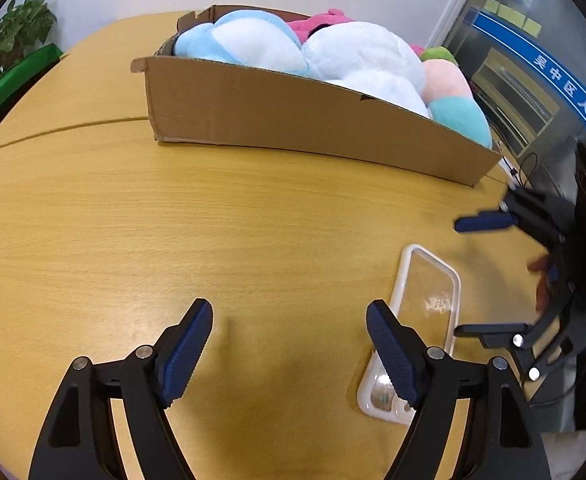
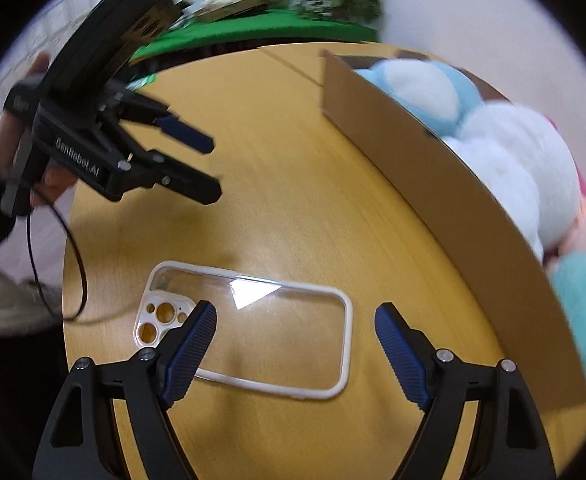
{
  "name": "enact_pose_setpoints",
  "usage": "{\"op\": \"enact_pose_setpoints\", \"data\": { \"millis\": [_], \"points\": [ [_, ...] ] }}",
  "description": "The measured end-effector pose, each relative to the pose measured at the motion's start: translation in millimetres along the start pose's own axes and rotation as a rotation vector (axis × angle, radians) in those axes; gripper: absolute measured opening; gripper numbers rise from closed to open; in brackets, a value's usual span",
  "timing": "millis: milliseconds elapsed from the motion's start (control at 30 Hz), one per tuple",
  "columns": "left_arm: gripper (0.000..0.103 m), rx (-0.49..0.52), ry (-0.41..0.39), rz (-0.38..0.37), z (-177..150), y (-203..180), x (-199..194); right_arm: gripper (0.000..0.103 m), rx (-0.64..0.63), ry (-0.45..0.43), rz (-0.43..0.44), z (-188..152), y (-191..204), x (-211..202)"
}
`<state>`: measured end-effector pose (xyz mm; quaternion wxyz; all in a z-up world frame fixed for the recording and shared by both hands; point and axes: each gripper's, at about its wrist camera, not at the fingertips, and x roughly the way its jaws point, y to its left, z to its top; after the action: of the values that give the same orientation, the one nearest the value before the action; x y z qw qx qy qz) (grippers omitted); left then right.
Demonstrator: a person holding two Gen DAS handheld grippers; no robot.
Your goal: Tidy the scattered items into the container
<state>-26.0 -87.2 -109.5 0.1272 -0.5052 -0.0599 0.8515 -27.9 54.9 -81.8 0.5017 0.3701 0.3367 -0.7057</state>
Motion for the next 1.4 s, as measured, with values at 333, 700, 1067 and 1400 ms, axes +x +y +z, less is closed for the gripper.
{"op": "enact_pose_setpoints", "data": {
  "millis": [333,700,1067,1400],
  "points": [
    [0.083,0.135,0.03,-0.024,-21,-14,-28,0.082,-0.337,0.056,0.095,30,1,8],
    [0.083,0.147,0.126,-0.181,-36,-43,-1,0.082,-0.6,0.124,0.308,37,7,11],
    [0.087,0.262,0.21,-0.136,-32,-81,30,0.084,-0.586,0.183,0.392,7,-12,31],
    [0.089,0.323,0.222,-0.062,-18,-78,32,0.088,-0.447,0.113,0.306,-31,-24,18]
  ]
}}
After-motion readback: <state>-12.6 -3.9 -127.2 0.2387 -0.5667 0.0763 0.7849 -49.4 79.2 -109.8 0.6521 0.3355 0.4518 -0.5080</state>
